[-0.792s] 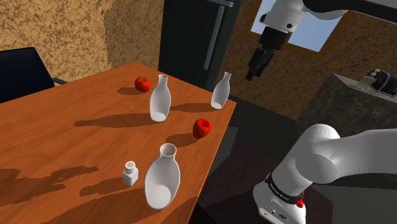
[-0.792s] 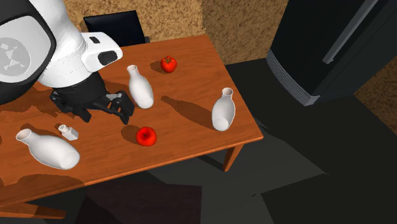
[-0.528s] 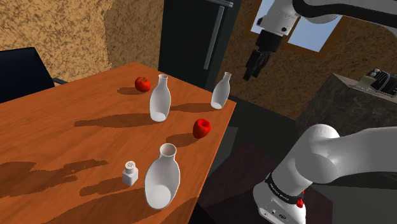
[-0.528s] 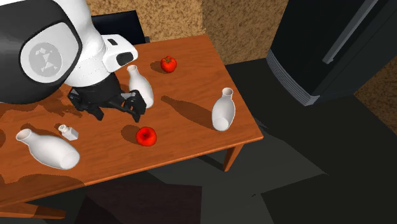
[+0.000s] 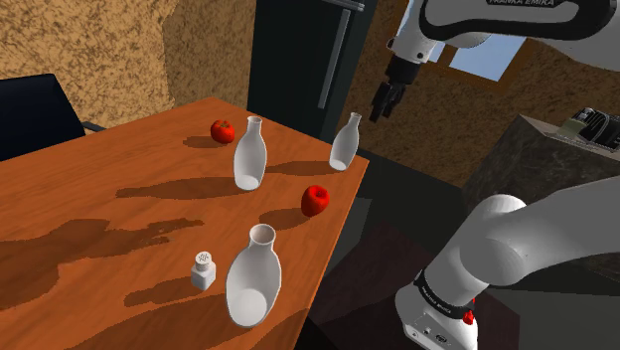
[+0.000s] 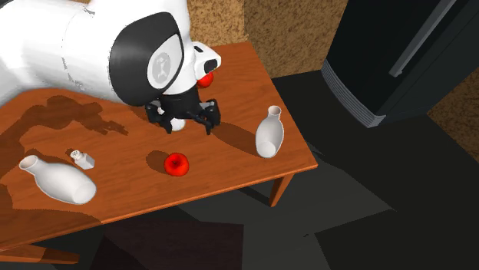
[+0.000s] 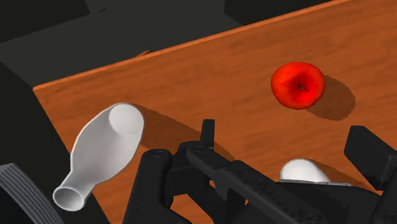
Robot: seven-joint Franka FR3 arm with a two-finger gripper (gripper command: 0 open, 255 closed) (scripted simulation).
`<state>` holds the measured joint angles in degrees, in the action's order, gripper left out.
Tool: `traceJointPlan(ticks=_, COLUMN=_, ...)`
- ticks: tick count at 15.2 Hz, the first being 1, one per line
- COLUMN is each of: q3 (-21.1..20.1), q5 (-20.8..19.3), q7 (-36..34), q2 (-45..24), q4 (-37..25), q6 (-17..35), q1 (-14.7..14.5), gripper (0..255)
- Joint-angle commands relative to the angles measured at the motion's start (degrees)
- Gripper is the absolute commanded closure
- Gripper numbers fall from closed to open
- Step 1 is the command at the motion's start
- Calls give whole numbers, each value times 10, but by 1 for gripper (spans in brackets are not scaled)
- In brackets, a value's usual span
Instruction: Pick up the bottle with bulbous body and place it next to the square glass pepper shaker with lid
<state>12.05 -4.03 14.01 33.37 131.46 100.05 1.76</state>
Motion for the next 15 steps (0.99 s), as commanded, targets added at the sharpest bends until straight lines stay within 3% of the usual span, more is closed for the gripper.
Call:
traceJointPlan(ticks=1, q3=18, q5=-5, q7=21, q2=-31, q4=-10, q6=24, q1=3, gripper=0)
traceJointPlan(ticks=8, q3=80, q5=1, q7=100, q2=-162, q4=-82, q6=87, q1=7, gripper=0)
traceJointPlan(ticks=15, q3=130, q5=50, q7=189, q2=-311, q4=-189, q6=125, q1=18, gripper=0)
